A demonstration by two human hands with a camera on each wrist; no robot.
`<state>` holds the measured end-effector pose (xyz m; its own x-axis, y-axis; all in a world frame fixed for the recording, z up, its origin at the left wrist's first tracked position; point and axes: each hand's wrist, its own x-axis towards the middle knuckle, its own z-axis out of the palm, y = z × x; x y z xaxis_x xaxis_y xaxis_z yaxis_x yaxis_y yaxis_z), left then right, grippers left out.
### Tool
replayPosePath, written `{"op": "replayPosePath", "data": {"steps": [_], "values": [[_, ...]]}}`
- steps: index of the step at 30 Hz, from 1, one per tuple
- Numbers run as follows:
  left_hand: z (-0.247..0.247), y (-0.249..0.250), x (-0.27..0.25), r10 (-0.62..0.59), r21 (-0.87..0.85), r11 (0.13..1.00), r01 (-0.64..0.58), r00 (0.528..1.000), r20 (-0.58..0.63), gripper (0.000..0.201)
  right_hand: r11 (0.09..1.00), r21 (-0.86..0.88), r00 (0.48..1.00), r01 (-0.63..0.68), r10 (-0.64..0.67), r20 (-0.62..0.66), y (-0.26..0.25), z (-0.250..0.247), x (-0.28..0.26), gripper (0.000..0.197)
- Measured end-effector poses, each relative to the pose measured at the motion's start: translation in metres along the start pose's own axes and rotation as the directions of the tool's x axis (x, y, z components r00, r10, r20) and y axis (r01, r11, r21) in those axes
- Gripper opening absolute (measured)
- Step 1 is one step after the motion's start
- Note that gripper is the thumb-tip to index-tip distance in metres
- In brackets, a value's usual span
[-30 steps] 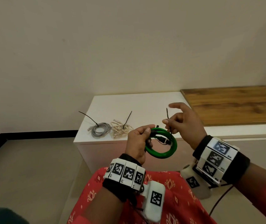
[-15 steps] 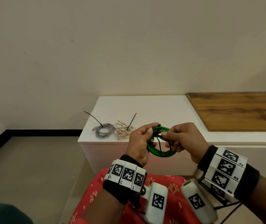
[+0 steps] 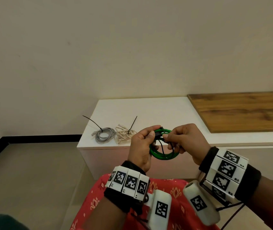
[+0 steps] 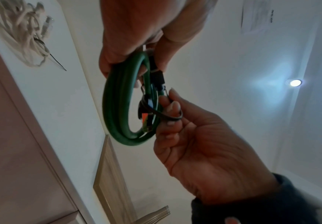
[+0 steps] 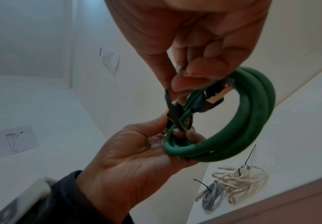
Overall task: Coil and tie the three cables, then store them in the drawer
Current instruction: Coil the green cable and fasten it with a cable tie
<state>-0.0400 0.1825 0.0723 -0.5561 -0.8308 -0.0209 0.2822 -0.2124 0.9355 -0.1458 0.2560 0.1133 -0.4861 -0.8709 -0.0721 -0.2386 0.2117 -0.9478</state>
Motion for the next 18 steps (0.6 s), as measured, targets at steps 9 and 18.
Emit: {"op": "replayPosePath", "data": {"steps": [9,18], "values": [[0.0011,0.0010,-0.0016,0.040,0.017,0.999,-0.040,0.999,-0.017,0.029,1.000,0.000,1.000,0.016,-0.016,0.008,-0.0011,-0.0009,0.0011,0.020],[0.0023,0.0017,-0.0030,0.038,0.015,0.999,-0.037,0.998,-0.042,0.029,0.999,0.014,0.999,0.042,-0.041,-0.003,0.0011,0.0009,0.0009,0.019]]}}
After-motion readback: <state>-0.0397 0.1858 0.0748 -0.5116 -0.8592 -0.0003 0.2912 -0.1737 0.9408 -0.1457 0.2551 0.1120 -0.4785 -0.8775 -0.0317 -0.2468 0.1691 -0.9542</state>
